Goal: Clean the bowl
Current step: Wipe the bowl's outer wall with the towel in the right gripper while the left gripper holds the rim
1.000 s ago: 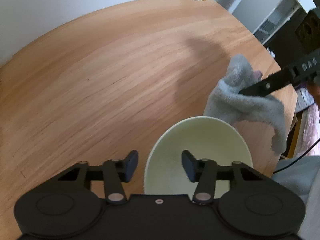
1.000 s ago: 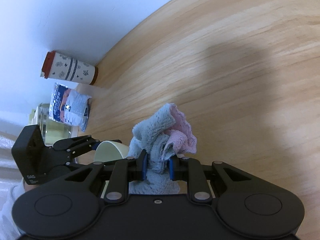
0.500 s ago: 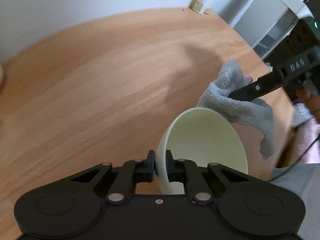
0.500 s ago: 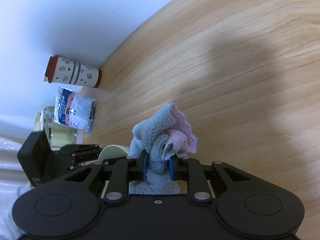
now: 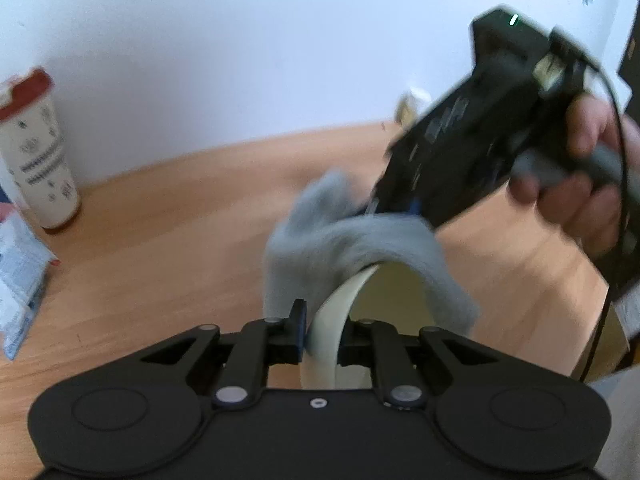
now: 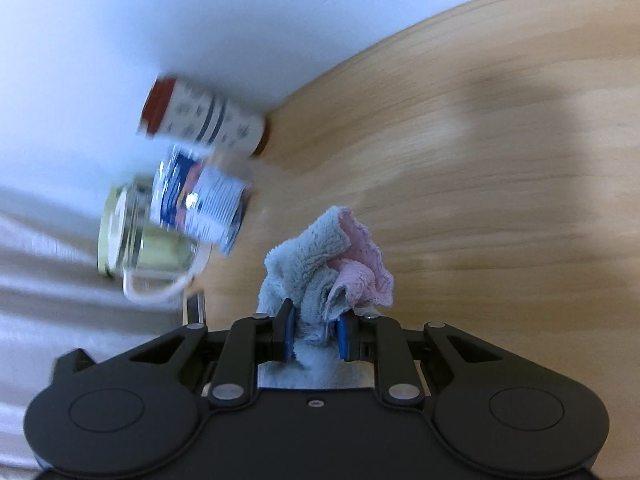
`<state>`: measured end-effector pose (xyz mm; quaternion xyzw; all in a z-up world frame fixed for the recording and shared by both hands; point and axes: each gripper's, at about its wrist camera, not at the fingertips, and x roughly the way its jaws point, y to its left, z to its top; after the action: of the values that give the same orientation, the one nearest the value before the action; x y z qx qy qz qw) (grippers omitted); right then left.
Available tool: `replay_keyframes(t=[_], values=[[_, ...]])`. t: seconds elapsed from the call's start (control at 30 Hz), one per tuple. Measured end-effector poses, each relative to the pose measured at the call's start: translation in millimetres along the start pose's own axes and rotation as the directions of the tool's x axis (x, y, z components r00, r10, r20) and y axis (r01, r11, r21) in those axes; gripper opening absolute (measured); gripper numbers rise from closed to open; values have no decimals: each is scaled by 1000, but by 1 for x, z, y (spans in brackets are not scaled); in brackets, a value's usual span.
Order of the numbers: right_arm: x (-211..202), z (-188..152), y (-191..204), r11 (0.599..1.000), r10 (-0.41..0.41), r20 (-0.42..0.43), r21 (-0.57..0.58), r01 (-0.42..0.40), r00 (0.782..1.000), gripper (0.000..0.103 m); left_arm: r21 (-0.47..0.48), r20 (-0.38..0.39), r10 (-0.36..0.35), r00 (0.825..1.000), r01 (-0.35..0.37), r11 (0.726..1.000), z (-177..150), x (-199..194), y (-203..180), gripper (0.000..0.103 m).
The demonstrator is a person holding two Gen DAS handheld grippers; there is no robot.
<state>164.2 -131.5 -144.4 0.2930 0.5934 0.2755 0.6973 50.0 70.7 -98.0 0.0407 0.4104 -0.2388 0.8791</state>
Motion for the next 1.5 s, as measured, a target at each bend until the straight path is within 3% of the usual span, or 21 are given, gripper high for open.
replay_keyframes(t=[0.17, 0.27, 0.57, 0.73, 0.83, 0.93, 1.1, 1.27, 1.5], values=[[4, 4, 6, 1000, 20, -40, -21, -21, 999, 23, -43, 41, 34, 999, -32, 999, -2, -8, -4, 15], [-1, 0, -4, 1000, -25, -34, -15, 25, 999, 23, -94, 47, 40, 998, -36, 995, -6, -11, -3, 15], [-17, -33, -54, 991, -36, -45, 127, 41, 998, 23, -192, 40, 23, 999, -15, 981, -11, -3, -6, 15], [-18, -19, -28, 998, -14, 9, 66, 14, 1000, 23, -175, 24, 8, 1000, -4, 984, -8, 4, -15, 15], [-11, -10, 1, 999, 24, -7, -22, -24, 1000, 23, -174, 16, -2, 1000, 5, 985, -7, 7, -19, 16], [-3, -12, 17, 994, -20, -22, -106, 18, 1000, 23, -215, 13, -23, 1000, 26, 976, -10, 9, -14, 17], [-12, -15, -15, 1000, -24, -1, 5, 24, 1000, 23, -232, 7, -17, 1000, 18, 973, -14, 10, -12, 18], [-22, -35, -65, 988, -56, -19, 146, 58, 998, 23, -308, 19, -10, 1000, 16, 951, -21, 11, 1, 18], [-20, -46, -71, 979, -34, 5, 201, 32, 999, 23, -291, 31, -42, 999, 49, 955, -15, 16, -1, 20]])
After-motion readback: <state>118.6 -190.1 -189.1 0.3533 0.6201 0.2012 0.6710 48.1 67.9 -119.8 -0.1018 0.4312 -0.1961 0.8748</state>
